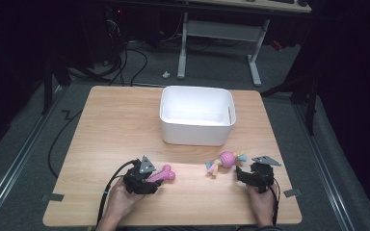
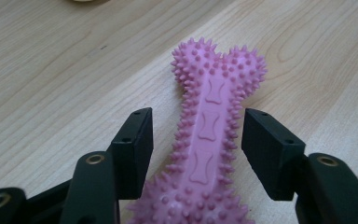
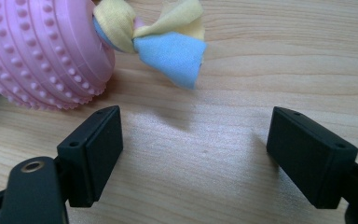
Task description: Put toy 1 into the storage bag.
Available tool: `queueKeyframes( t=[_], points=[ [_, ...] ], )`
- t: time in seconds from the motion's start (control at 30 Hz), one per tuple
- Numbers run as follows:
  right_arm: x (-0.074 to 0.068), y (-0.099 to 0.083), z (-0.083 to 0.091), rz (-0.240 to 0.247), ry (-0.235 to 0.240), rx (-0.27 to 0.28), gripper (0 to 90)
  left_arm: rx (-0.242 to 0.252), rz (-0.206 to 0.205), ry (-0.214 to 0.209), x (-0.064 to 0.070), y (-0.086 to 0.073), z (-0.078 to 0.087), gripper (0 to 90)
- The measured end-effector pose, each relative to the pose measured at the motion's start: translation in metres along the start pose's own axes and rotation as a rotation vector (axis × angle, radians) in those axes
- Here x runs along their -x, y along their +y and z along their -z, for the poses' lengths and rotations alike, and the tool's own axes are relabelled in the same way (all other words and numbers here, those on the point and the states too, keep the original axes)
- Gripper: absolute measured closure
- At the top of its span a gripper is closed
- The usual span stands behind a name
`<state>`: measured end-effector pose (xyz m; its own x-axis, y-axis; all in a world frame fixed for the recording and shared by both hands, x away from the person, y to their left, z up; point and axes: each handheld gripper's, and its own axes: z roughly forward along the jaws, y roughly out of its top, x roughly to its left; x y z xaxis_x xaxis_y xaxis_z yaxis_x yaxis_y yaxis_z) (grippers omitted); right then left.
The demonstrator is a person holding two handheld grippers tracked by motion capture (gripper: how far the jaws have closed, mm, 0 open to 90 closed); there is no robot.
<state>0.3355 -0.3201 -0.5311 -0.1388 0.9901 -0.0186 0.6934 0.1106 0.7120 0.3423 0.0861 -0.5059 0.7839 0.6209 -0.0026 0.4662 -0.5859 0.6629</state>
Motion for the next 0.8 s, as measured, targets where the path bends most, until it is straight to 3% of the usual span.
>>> queueKeyframes(
  t=[0.8],
  points=[
    [-0.0001,0.0001,0.0002,0.001,0.000,-0.002,18.6,-0.023,-0.046,-0.015,0.0031,0.0018,-0.0054,56.8]
  ],
)
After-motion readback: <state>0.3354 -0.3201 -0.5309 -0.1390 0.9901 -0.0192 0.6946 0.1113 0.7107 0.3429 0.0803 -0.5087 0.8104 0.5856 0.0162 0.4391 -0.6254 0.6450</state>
